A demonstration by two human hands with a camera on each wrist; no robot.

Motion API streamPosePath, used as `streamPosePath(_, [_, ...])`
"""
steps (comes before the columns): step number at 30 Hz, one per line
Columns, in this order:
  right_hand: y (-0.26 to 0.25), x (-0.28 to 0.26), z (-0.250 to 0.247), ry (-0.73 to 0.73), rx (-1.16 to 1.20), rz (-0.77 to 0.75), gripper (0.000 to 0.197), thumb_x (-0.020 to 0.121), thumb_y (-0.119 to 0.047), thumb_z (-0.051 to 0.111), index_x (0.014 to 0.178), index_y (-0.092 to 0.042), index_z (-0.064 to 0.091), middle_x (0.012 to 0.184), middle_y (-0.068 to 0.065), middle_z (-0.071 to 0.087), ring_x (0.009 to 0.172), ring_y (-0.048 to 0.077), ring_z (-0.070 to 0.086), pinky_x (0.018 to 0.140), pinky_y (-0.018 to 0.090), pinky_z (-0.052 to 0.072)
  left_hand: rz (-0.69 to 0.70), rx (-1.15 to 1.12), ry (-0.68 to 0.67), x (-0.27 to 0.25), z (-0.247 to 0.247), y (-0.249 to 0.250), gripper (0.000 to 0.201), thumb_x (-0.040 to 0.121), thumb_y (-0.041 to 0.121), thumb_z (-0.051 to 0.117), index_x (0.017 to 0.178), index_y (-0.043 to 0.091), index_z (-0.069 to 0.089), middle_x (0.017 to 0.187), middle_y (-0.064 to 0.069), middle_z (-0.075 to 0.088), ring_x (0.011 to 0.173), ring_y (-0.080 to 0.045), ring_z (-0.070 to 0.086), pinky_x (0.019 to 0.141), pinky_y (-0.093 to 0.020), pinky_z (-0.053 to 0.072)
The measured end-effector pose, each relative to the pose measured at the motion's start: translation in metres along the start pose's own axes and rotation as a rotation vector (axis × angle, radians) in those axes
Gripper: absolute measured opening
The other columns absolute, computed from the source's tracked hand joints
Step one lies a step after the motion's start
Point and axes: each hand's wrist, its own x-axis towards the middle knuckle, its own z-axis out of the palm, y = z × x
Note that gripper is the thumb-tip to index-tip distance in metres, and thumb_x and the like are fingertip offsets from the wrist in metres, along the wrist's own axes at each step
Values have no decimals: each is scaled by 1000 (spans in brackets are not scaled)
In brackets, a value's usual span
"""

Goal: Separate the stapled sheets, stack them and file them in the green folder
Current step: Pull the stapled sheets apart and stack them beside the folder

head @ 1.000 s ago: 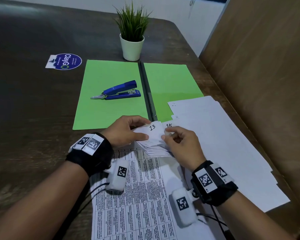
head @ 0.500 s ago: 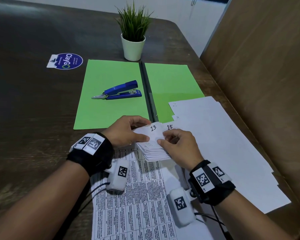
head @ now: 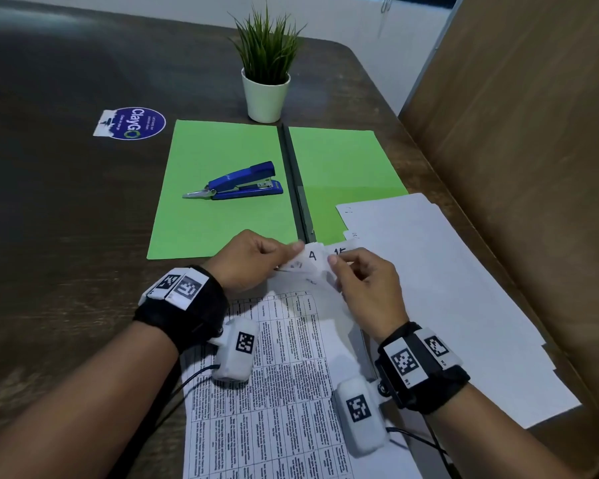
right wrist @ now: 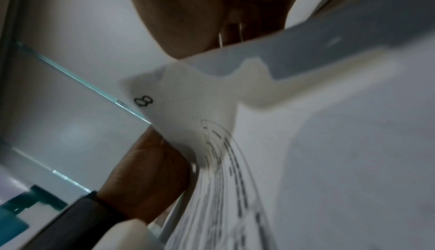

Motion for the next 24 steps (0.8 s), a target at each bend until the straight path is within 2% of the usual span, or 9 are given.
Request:
streamPosePath(2, [3,2,-1,-13,-58,26,8,84,-25,78,83,-20,72,68,-2,65,61,9,57,63,28,51,-15,21,34,1,0,1,59,80,58,58,76,3,78,86,-7,78,86,-20,70,82,-21,52])
streamPosePath(5, [5,2,0,-49,-82,61,16,76,-22,85,73,-17,70,62,-7,62,56,8,53,61,25,47,34,-20,49,2,2,-3,13,84,22,77,89,10,75,97,-10,76,77,-14,66,76,-28,54])
streamPosePath(6, [4,2,0,-50,-85,58,18,74,-21,86,71,-16,69,61,-8,61,55,7,52,60,24,46,49,-31,41,2,2,-5,13,83,9,79,93,15,74,101,-8,75,78,-13,66,77,-31,56])
streamPosePath(8, [2,1,0,-41,-87,42,20,73,-18,86,68,-16,67,59,-10,59,54,6,51,59,23,45,48,-54,13,3,2,-7,30,81,-2,77,98,22,73,110,-5,73,83,-14,68,82,-35,58])
streamPosePath(11, [2,0,1,-10,-106,8,19,75,-17,84,65,-17,68,58,-7,63,55,10,56,59,29,51,50,-79,0,1,1,-4,35,82,-4,76,103,24,72,110,-3,74,84,-12,70,83,-29,59])
streamPosePath(14, [3,-1,1,2,-162,-51,18,82,-18,76,66,-16,69,63,-6,67,63,18,64,66,37,57,56,-74,2,1,1,-3,35,82,-4,76,105,23,72,110,-4,75,86,-13,70,84,-31,59])
streamPosePath(16, [3,-1,1,-4,-192,-87,17,86,-18,73,69,-17,69,67,-7,68,66,17,63,69,37,56,58,-73,7,2,1,-3,35,81,-5,76,104,22,72,112,-6,73,86,-15,70,84,-33,60])
streamPosePath(20, [3,-2,1,-12,-156,-92,12,86,-15,72,75,-19,71,67,-9,66,62,11,60,67,33,56,69,-41,32,2,2,-2,29,79,-5,79,98,15,70,106,-5,73,73,-6,66,74,-23,58])
streamPosePath(24, [-3,-2,3,-17,-118,-62,16,77,-20,83,69,-19,69,62,-5,64,56,13,57,60,33,54,31,-10,43,1,1,-3,27,77,3,83,99,15,73,99,-3,75,79,-12,67,83,-34,59])
